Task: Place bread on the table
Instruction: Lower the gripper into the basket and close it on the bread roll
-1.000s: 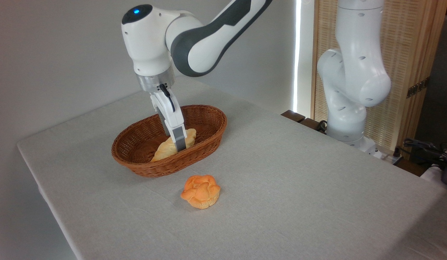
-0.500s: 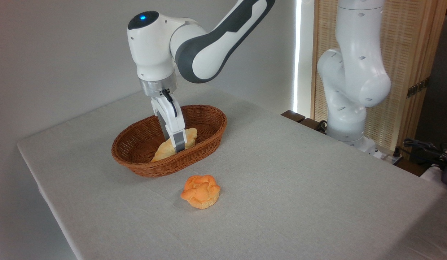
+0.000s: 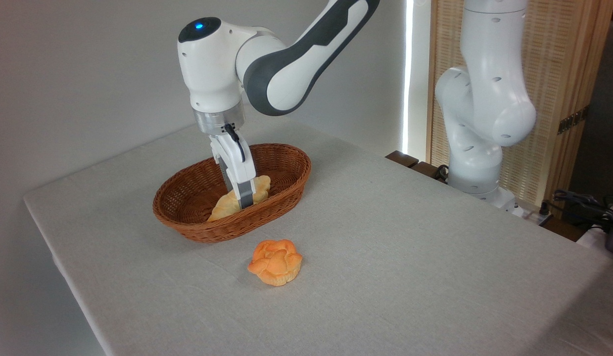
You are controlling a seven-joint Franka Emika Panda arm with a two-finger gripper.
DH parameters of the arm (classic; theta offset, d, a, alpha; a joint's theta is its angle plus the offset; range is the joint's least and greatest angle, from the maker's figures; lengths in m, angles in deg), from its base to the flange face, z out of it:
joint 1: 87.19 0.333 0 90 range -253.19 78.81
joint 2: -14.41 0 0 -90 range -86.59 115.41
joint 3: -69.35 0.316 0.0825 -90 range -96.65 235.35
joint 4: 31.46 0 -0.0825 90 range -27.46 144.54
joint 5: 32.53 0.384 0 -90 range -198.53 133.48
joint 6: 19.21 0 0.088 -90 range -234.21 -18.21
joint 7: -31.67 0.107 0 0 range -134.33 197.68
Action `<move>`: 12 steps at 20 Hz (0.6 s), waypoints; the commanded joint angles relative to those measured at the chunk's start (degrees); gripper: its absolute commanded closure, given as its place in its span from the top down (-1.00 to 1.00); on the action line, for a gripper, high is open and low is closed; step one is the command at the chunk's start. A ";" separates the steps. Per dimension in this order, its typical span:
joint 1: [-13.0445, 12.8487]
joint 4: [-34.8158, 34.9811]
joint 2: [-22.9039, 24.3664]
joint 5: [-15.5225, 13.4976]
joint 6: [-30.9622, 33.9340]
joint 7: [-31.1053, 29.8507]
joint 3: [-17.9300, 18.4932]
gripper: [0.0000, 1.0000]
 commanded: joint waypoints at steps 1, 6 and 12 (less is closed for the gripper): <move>-0.96 1.57 -0.16 -1.04 -2.54 0.85 0.44 -0.66; -0.87 1.48 -0.07 -1.13 -2.54 0.77 0.53 -0.66; -0.78 1.04 0.37 -1.66 -2.54 0.24 0.96 -0.66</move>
